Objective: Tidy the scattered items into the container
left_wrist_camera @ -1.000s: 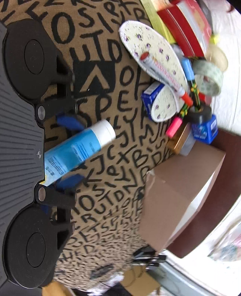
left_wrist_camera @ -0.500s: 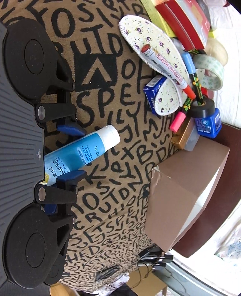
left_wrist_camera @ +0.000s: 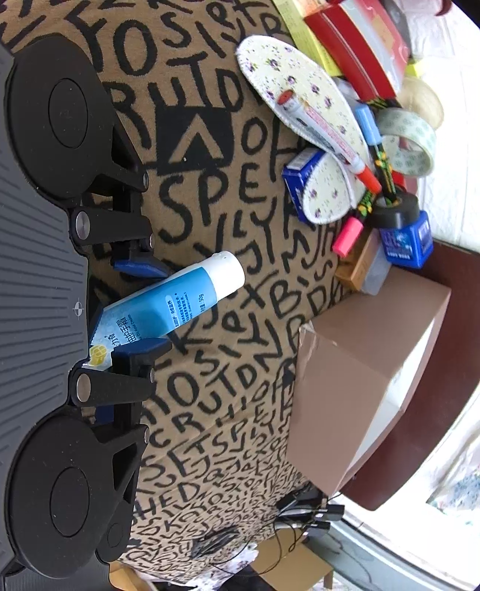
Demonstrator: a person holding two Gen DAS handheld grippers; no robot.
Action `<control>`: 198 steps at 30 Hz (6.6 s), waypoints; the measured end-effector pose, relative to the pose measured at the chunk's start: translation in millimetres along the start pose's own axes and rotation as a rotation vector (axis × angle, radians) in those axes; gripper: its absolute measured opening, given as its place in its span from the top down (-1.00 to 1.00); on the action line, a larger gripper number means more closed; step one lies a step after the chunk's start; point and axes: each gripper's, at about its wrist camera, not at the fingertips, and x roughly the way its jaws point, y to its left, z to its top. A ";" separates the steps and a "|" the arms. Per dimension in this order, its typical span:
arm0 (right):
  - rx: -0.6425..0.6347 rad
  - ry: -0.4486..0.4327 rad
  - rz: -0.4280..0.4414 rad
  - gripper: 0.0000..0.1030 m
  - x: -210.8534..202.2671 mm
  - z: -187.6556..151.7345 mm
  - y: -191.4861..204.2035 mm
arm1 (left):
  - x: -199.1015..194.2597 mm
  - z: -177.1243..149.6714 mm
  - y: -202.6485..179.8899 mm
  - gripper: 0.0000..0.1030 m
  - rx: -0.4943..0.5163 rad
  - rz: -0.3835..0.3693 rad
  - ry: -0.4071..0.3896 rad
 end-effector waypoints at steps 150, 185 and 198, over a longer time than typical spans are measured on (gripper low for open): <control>-0.011 0.005 -0.011 -0.58 68.7 83.0 22.7 | -23.8 7.6 83.4 0.77 0.054 0.164 -0.059; -0.075 0.108 -0.037 0.42 64.5 43.7 44.3 | -20.8 -27.6 35.2 0.68 0.078 0.071 -0.049; 0.089 -0.059 0.007 0.51 5.8 56.9 17.3 | -49.6 -10.0 -7.4 0.69 0.166 0.025 -0.137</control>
